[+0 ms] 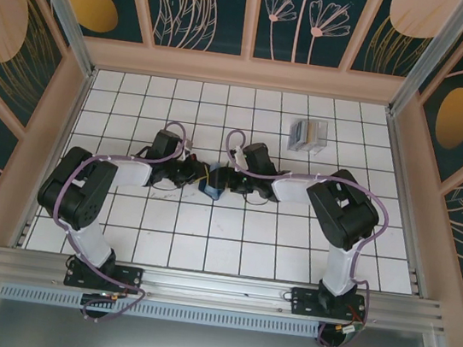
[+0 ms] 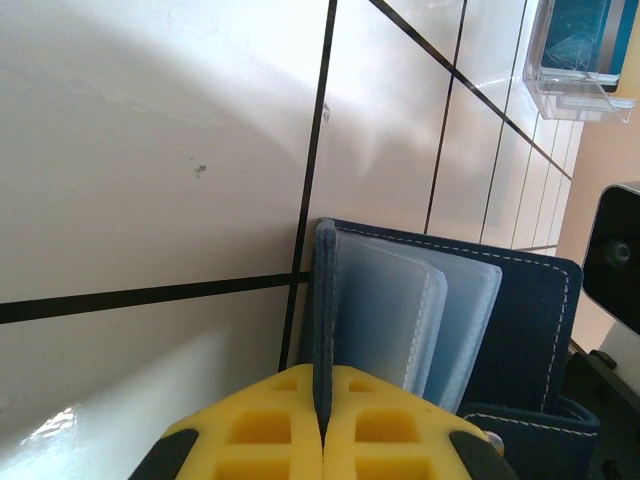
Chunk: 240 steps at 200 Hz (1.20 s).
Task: Put the credit cards into the card holder
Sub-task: Flip over the card slot on the card holder.
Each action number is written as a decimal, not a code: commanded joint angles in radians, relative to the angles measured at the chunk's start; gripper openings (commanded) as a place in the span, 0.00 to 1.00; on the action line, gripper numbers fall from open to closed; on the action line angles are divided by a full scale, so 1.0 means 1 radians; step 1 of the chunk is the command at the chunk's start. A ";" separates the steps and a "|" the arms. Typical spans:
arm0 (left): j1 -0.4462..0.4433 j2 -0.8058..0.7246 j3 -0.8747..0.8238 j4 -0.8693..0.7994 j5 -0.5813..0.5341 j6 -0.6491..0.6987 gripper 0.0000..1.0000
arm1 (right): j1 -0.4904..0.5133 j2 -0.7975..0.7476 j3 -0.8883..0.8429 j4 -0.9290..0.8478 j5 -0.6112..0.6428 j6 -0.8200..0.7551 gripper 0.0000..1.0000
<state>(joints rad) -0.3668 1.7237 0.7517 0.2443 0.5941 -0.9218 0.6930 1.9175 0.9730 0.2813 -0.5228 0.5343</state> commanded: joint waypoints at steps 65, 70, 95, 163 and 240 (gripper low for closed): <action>-0.006 0.023 0.007 0.030 0.048 0.021 0.00 | -0.007 0.023 -0.069 0.111 -0.063 0.040 0.63; -0.005 0.023 0.008 0.030 0.049 0.023 0.00 | -0.007 0.027 -0.068 0.114 -0.062 0.039 0.61; -0.005 0.035 0.013 0.039 0.053 0.020 0.00 | -0.009 0.050 -0.048 0.086 -0.057 0.046 0.59; -0.004 0.048 0.024 0.067 0.065 0.021 0.33 | -0.009 0.077 -0.034 0.056 -0.055 0.038 0.59; -0.004 0.074 0.029 0.066 0.047 0.050 0.34 | -0.012 0.088 -0.034 0.083 -0.086 0.037 0.58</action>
<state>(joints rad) -0.3668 1.7710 0.7650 0.2935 0.6281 -0.9028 0.6689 1.9469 0.9466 0.3794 -0.6003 0.5785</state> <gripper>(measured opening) 0.385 0.588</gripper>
